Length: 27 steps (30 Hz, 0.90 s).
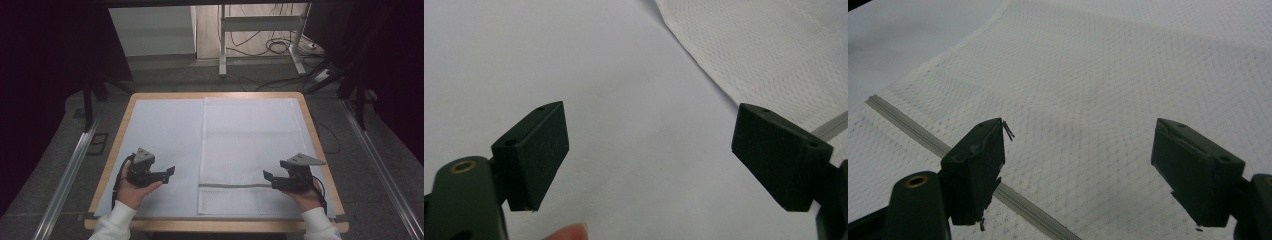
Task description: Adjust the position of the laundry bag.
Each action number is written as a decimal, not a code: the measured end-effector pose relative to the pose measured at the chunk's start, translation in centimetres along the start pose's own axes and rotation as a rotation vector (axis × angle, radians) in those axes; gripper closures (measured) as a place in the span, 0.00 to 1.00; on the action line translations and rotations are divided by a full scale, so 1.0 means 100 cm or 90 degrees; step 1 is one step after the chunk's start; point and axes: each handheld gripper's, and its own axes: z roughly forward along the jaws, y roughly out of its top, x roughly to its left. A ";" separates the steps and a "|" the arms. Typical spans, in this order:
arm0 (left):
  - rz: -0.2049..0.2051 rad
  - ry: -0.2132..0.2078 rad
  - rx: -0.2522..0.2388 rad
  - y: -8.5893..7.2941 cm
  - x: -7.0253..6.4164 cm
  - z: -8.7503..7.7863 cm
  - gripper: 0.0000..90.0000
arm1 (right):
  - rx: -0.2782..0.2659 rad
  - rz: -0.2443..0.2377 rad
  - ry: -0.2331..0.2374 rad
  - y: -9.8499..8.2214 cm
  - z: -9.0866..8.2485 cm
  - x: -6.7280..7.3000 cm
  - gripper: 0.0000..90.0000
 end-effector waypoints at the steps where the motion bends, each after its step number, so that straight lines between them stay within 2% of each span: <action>1: 0.000 0.000 0.000 0.000 0.000 0.000 0.17 | 0.000 0.000 0.000 0.000 0.000 0.000 0.24; 3: 0.004 0.000 -0.004 0.001 0.000 0.000 0.18 | 0.004 -0.005 -0.001 0.000 0.001 -0.001 0.24; 6: 0.000 -0.030 0.008 0.001 -0.001 0.000 0.22 | 0.004 -0.009 -0.002 0.000 0.001 0.000 0.24; 7: 0.005 -0.030 0.012 0.001 -0.002 0.000 0.22 | 0.003 -0.011 -0.003 0.001 0.001 0.001 0.24; 12: -0.003 -0.027 0.026 0.001 -0.004 -0.003 0.21 | 0.011 -0.027 -0.010 0.001 0.003 0.004 0.24; 16: -0.015 -0.019 0.019 0.003 -0.007 -0.010 0.20 | 0.010 -0.031 -0.013 0.003 0.004 0.006 0.24; 23: -0.034 -0.013 0.029 0.004 -0.008 -0.009 0.20 | 0.003 -0.036 -0.018 0.010 0.008 0.001 0.24; 27: -0.050 -0.015 0.031 0.008 -0.010 -0.007 0.20 | 0.012 -0.037 -0.013 0.011 0.010 -0.002 0.24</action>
